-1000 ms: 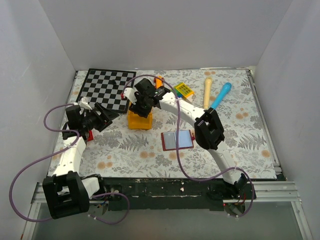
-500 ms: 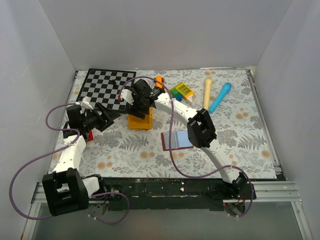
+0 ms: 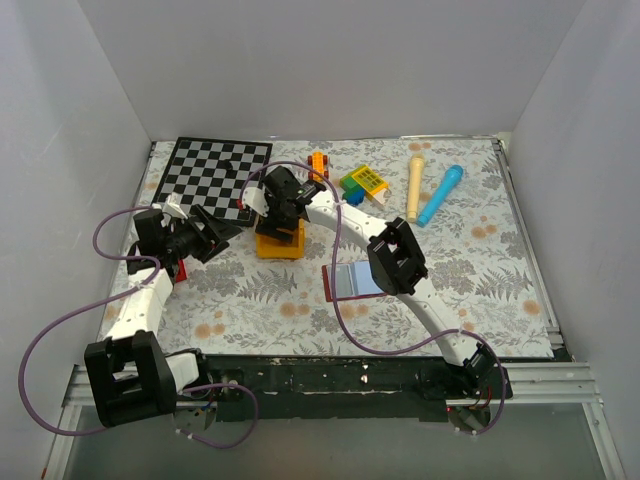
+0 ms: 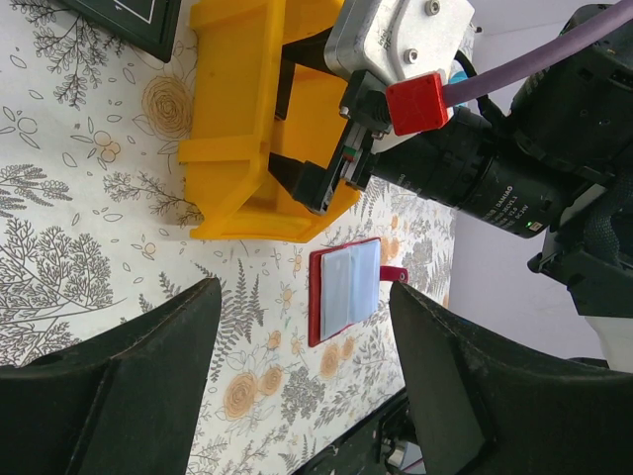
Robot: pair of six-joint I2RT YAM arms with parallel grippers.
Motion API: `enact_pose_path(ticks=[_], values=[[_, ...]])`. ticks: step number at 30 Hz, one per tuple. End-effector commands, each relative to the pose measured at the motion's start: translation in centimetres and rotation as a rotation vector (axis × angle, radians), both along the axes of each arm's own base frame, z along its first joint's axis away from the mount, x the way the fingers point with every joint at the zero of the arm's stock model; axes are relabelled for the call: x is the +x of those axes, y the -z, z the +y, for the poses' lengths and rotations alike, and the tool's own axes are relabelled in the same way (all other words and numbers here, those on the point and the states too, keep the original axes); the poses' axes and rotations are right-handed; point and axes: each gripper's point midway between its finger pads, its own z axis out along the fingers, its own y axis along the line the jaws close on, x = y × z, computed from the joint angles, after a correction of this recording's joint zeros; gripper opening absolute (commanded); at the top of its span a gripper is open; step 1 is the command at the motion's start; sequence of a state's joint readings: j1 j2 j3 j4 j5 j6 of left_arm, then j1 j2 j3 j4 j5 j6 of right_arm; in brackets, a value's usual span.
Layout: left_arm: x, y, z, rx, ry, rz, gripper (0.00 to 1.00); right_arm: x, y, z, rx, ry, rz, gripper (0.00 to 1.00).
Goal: Put the credit cards into the card holder
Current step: Move the storage box to the center of the board.
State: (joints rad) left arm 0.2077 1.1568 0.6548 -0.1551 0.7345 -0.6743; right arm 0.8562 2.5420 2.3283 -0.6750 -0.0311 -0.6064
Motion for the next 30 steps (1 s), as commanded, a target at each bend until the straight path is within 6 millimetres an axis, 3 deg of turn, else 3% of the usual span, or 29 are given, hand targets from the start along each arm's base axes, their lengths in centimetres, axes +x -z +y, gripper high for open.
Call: enact_pose_path(ticks=[1, 16, 23, 30], values=[[0.3, -0.9, -0.1, -0.004, 0.013, -0.032, 0.68, 1.6, -0.8, 0.3, 0.023, 0.008, -0.051, 0.87], [0.2, -0.6, -0.1, -0.009, 0.018, -0.027, 0.67, 2.8, 0.4, -1.4, -0.048, 0.019, -0.083, 0.76], [0.2, -0.6, -0.1, -0.01, 0.018, -0.028, 0.67, 2.8, 0.8, -1.7, -0.064, 0.013, -0.089, 0.57], [0.1, -0.4, -0.1, -0.009, 0.02, -0.027, 0.67, 2.2, 1.0, -1.9, -0.075, 0.004, -0.076, 0.47]])
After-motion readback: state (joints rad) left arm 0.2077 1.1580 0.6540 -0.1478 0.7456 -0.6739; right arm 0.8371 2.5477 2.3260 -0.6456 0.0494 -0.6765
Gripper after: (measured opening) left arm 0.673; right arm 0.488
